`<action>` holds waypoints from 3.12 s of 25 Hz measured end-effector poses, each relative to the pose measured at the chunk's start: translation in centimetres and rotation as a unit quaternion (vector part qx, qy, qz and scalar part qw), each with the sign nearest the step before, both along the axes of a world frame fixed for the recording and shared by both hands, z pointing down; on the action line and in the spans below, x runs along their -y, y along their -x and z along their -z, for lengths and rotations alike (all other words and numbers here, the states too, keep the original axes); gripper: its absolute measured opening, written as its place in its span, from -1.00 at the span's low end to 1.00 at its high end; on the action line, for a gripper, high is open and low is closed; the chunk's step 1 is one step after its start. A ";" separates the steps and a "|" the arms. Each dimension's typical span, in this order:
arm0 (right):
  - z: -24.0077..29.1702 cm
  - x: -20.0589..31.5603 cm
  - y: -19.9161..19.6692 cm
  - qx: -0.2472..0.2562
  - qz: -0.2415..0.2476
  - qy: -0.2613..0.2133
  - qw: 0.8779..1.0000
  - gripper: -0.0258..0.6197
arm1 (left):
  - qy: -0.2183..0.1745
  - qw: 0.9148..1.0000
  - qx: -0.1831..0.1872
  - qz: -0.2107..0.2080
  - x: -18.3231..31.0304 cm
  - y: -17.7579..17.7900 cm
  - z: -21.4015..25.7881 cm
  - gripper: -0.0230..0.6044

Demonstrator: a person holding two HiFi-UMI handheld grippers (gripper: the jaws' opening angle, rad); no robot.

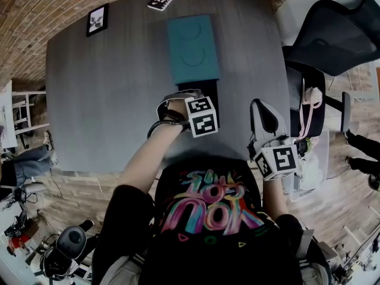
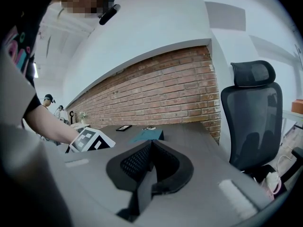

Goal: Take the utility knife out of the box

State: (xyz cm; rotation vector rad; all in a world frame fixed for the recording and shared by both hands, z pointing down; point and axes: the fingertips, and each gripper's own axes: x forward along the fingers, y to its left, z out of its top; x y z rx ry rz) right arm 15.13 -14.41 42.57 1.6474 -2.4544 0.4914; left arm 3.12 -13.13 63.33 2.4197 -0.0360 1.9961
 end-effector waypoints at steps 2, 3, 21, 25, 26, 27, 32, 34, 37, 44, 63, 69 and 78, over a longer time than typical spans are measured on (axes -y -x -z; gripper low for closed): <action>0.2 -0.2 -0.2 0.000 -0.002 -0.002 1.000 -0.92 | -0.004 1.000 0.000 0.001 0.0 0.1 0.1 -0.75; 0.2 -0.3 -0.2 0.000 -0.002 -0.002 1.000 -0.92 | -0.006 1.000 -0.002 0.003 0.1 0.2 0.2 -0.75; 2.2 -1.0 0.2 -0.010 0.004 -0.028 1.000 -0.92 | -0.054 0.998 -0.020 0.025 1.0 2.0 4.1 -0.75; 2.7 -1.0 0.3 -0.016 0.010 -0.034 0.999 -0.92 | -0.074 0.996 -0.034 0.038 1.4 2.4 5.8 -0.75; 2.7 -1.0 0.5 -0.017 0.012 -0.035 0.999 -0.92 | -0.078 0.995 -0.041 0.044 1.4 2.5 6.3 -0.75; 2.8 -1.0 0.6 -0.018 0.014 -0.036 0.999 -0.92 | -0.081 0.994 -0.048 0.050 1.4 2.6 6.8 -0.75; 3.4 -0.6 1.4 -0.023 0.025 -0.042 0.999 -0.92 | -0.108 0.988 -0.083 0.071 1.7 3.1 9.7 -0.75; 3.7 -0.4 2.0 -0.025 0.033 -0.045 0.998 -0.92 | -0.121 0.984 -0.099 0.083 2.0 3.4 10.9 -0.75; 4.4 0.2 2.8 -0.026 0.043 -0.053 0.997 -0.92 | -0.144 0.974 -0.138 0.106 2.6 3.7 13.4 -0.75; 5.3 1.4 3.6 -0.031 0.056 -0.066 0.996 -0.92 | -0.200 0.936 -0.227 0.182 4.6 4.8 18.5 -0.75; 5.6 2.4 3.4 -0.032 0.046 -0.067 0.996 -0.92 | -0.219 0.750 -0.465 0.415 4.0 10.0 25.0 -0.75; 5.5 2.1 3.6 -0.027 0.044 -0.067 0.996 -0.92 | -0.192 0.689 -0.523 0.463 3.4 11.5 25.6 -0.75; 5.0 1.5 3.3 -0.024 0.038 -0.063 0.997 -0.92 | -0.190 0.689 -0.510 0.479 2.0 12.4 24.1 -0.75</action>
